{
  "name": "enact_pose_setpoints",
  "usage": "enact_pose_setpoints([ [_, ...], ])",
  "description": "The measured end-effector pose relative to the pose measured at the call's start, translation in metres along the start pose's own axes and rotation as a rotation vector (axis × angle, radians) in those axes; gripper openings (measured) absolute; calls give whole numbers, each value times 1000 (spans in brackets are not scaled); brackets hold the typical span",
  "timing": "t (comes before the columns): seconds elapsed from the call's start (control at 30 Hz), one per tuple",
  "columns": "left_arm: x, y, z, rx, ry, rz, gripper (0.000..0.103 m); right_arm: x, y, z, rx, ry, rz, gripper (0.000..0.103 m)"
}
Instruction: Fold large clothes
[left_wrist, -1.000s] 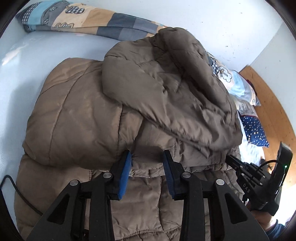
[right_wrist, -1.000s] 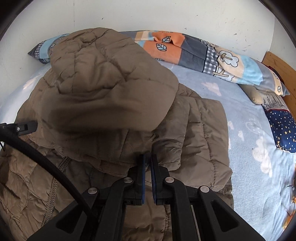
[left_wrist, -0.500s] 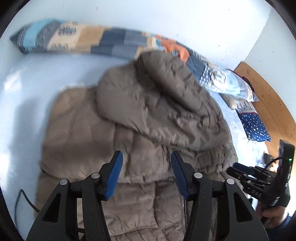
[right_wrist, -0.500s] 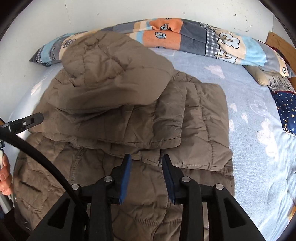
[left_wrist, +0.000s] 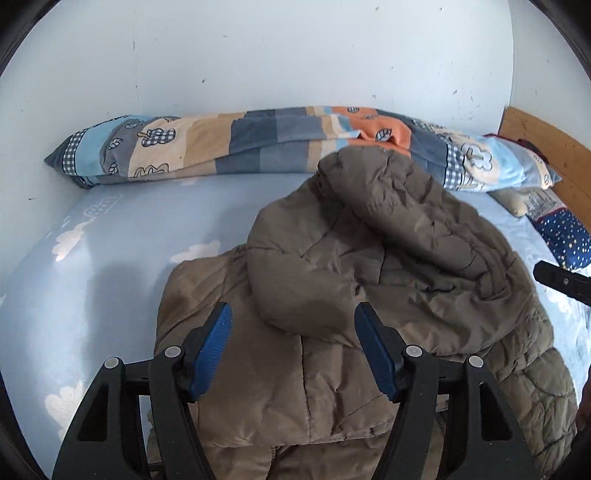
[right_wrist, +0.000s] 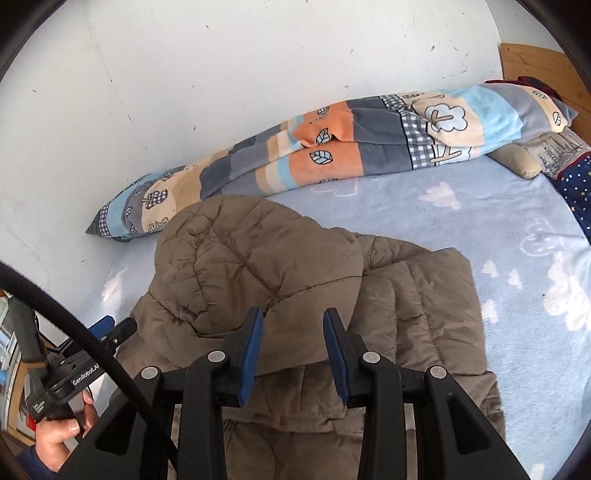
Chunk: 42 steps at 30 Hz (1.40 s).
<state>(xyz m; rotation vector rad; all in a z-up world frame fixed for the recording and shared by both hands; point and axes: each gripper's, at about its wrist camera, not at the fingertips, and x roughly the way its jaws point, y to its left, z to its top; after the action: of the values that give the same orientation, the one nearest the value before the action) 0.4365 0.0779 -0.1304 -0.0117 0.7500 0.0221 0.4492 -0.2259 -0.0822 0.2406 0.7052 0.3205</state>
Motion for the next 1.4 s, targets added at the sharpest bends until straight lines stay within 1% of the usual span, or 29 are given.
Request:
enact_pose_setpoints([
  [0.03, 7, -2, -1, 19, 24, 9, 68, 10, 4, -1, -9, 8, -8, 37],
  [0.1, 20, -3, -9, 53, 76, 53, 68, 30, 11, -4, -48, 46, -25, 37],
  [0.13, 27, -5, -12, 63, 111, 57, 69, 41, 16, -6, -82, 81, -45, 37],
  [0.2, 36, -5, -18, 57, 161, 42, 70, 65, 22, -20, -134, 189, -77, 37],
  [0.23, 37, -6, -20, 52, 173, 40, 71, 72, 24, -28, -159, 213, -97, 37],
  [0.3, 40, -6, -21, 51, 186, 39, 72, 72, 28, -38, -199, 200, -127, 37],
  [0.33, 40, -5, -21, 50, 189, 36, 72, 72, 29, -37, -199, 204, -130, 37],
  [0.43, 35, -4, -19, 33, 187, 22, 71, 65, 27, -31, -165, 211, -117, 37],
  [0.53, 23, -1, -13, 12, 154, 7, 71, 47, 33, -21, -163, 193, -95, 37],
  [0.63, 14, 2, -7, -10, 105, -1, 71, 15, 44, -4, -169, 87, -66, 37],
  [0.67, 13, 2, -6, -14, 93, 1, 71, 6, 49, 1, -163, 50, -40, 37],
  [0.73, 14, 4, -6, -19, 89, 9, 71, -1, 58, 8, -151, 8, 10, 37],
  [0.77, 16, 4, -7, -18, 97, 12, 71, 1, 64, 11, -150, 1, 15, 37],
  [0.83, 19, 5, -8, -18, 111, 19, 71, 14, 77, 17, -161, 12, 11, 37],
  [0.93, 25, 8, -10, -27, 143, 20, 71, 42, 98, 30, -170, 32, 36, 37],
  [1.0, 29, 10, -10, -33, 160, 19, 71, 70, 113, 39, -180, 81, 58, 37],
  [1.03, 30, 10, -11, -34, 166, 20, 71, 82, 120, 41, -192, 97, 54, 37],
  [1.1, 34, 12, -13, -35, 187, 24, 72, 111, 128, 39, -217, 159, 11, 36],
  [1.17, 37, 12, -14, -42, 198, 21, 73, 136, 127, 29, -218, 224, -35, 35],
  [1.23, 38, 10, -15, -32, 201, 23, 73, 159, 115, 15, -176, 304, -57, 35],
  [1.27, 38, 10, -15, -24, 202, 24, 73, 166, 108, 9, -147, 320, -46, 35],
  [1.3, 38, 8, -15, -15, 202, 28, 73, 168, 101, 3, -131, 317, -36, 35],
  [1.4, 36, 5, -16, -13, 198, 24, 73, 167, 95, 3, -112, 326, -17, 35],
])
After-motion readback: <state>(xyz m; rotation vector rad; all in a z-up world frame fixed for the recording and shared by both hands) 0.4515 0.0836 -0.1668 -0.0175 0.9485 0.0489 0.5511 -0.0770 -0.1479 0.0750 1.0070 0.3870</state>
